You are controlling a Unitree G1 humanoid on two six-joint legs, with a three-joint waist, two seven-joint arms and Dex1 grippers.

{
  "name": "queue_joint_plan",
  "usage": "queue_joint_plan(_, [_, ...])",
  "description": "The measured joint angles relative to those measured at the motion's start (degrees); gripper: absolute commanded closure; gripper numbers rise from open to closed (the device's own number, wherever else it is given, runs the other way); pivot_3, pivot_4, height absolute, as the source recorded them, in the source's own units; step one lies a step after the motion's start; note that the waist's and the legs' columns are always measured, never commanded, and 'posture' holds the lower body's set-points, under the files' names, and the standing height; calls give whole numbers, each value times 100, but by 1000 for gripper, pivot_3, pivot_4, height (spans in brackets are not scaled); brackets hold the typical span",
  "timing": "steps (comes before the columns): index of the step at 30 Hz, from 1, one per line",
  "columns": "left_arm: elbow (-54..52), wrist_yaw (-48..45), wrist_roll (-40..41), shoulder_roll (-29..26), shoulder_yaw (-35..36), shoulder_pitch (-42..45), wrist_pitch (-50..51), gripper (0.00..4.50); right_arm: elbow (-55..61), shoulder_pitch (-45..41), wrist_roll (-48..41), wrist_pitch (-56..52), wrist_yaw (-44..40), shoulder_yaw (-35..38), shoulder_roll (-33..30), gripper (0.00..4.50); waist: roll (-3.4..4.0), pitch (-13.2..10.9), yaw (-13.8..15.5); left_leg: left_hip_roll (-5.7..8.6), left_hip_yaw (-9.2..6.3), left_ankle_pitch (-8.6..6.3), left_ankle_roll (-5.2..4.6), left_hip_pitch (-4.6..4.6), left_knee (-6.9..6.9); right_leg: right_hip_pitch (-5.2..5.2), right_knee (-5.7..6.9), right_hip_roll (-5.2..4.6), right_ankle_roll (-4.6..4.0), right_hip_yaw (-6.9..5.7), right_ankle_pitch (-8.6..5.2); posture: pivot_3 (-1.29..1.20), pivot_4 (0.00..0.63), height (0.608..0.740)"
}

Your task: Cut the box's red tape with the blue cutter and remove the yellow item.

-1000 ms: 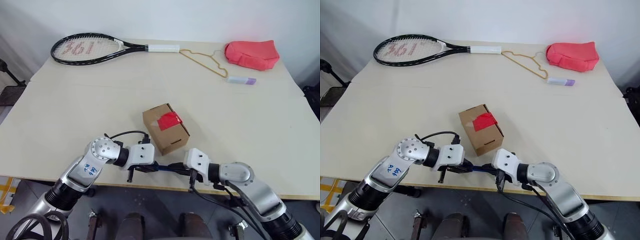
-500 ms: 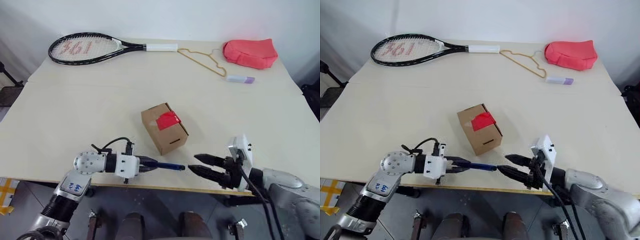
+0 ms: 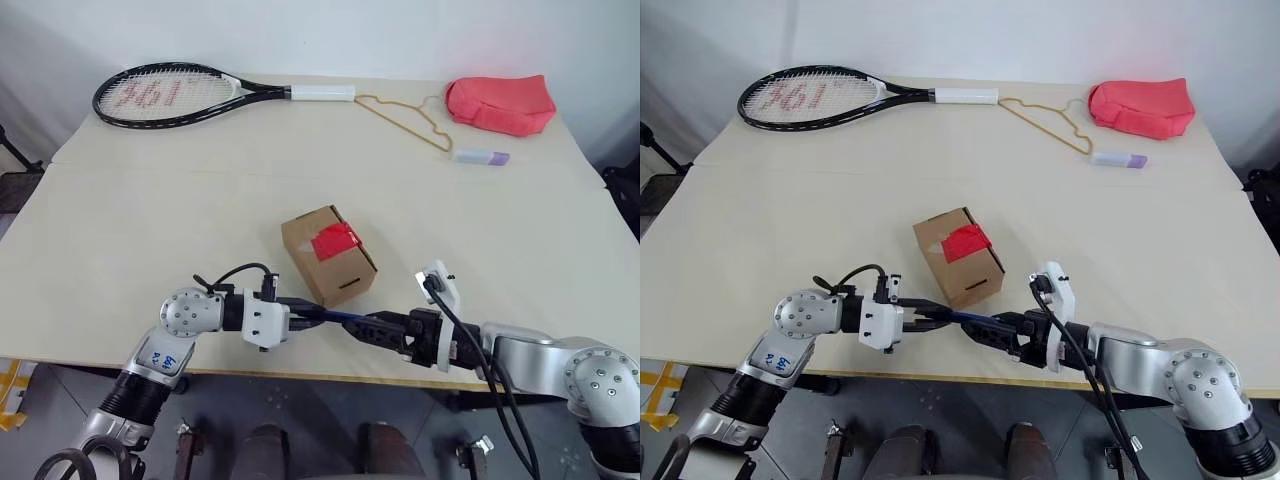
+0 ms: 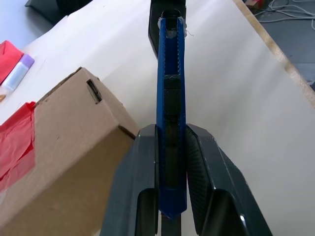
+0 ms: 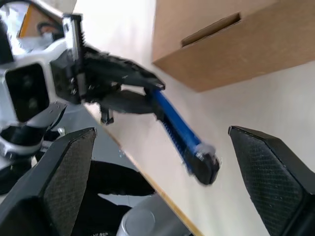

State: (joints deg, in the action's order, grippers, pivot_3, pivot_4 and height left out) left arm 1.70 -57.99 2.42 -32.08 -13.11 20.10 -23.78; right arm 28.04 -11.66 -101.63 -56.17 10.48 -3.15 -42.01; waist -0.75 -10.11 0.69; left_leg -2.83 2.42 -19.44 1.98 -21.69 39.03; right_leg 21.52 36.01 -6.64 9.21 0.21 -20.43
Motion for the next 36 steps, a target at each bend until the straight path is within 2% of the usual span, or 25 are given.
queue_joint_plan(7, [6, 73, -31, -8, 0, 1, 15, 4046, -115, -37, 53, 104, 42, -104, 140, 35, 0, 0, -12, -1, -1, -1, -1, -1, 0, 0, 0, 1, 0, 0, 0, 0, 150, 740])
queue_joint_plan(10, [38, 75, -38, -20, 0, 3, -2, 4046, -130, -39, 133, 111, 25, -105, 201, 958, 0, 0, -21, -1, -1, -1, -2, -1, -1, 0, -1, 1, 0, 0, 0, 0, 150, 740])
queue_joint_plan(18, [95, 85, -57, -20, 0, 38, -16, 4046, -291, -44, 351, 106, -120, -130, 222, 3818, 0, 0, -72, -1, -2, -2, -3, -5, -1, 1, 0, 0, 0, -1, 0, 0, 150, 740])
queue_joint_plan(20, [157, 98, -85, -25, 6, 38, 0, 4046, -248, -78, 327, 89, -243, -144, 299, 4363, 0, 0, -73, -2, -5, -1, -3, -5, -2, 2, 0, 2, 0, -3, 0, 0, 150, 740])
queue_joint_plan(25, [153, 90, -82, -30, 15, 39, 49, 4046, -297, -90, 377, 76, -299, -151, 344, 4368, 0, 0, -76, -2, -5, -2, -3, -6, -3, 2, 1, 0, 0, -3, 0, 0, 150, 740])
queue_joint_plan(27, [118, 41, 10, -27, 14, 34, 219, 3331, -316, -108, 387, 56, -317, -153, 347, 4368, 0, 0, -76, -1, -5, -2, -3, -8, -2, 2, 0, 0, 0, -3, 0, 0, 150, 740])
queue_joint_plan(29, [-117, -65, 337, -15, 16, -26, 630, 2822, -318, -113, 387, 21, -331, -162, 335, 4368, 0, 0, -79, -2, -8, -2, -3, -9, -2, 2, 0, 0, 0, -3, 0, 0, 150, 740])
queue_joint_plan(30, [-396, -76, 696, -16, 59, -127, 1196, 2503, -264, -73, 311, -23, -385, -153, 210, 4368, 3, -1, -83, -2, -17, -2, -4, -19, -1, 6, 0, -2, 1, -3, 0, 0, 150, 740])
queue_joint_plan(32, [-818, -70, 1425, -170, 268, -343, 2380, 2479, -39, 103, 50, -146, -602, 59, -273, 4368, 6, -3, -89, -4, -39, -3, -5, -38, 2, 20, -2, -3, 4, -3, 2, 0, 150, 740])
queue_joint_plan(33, [-988, -61, 1945, -450, 545, -512, 3231, 2479, 193, 274, -227, -223, -789, 352, -724, 4368, 8, -5, -92, -8, -60, -3, -6, -48, 2, 31, -1, -1, 4, -4, 2, 0, 150, 740])
queue_joint_plan(36, [-960, 73, 2843, -804, 1372, -591, 4663, 2479, 548, 627, -740, -266, -1173, 1157, -1485, 4368, 8, -5, -90, -6, -72, -5, -9, -47, 2, 28, -1, 2, 4, -15, 2, 0, 150, 740])
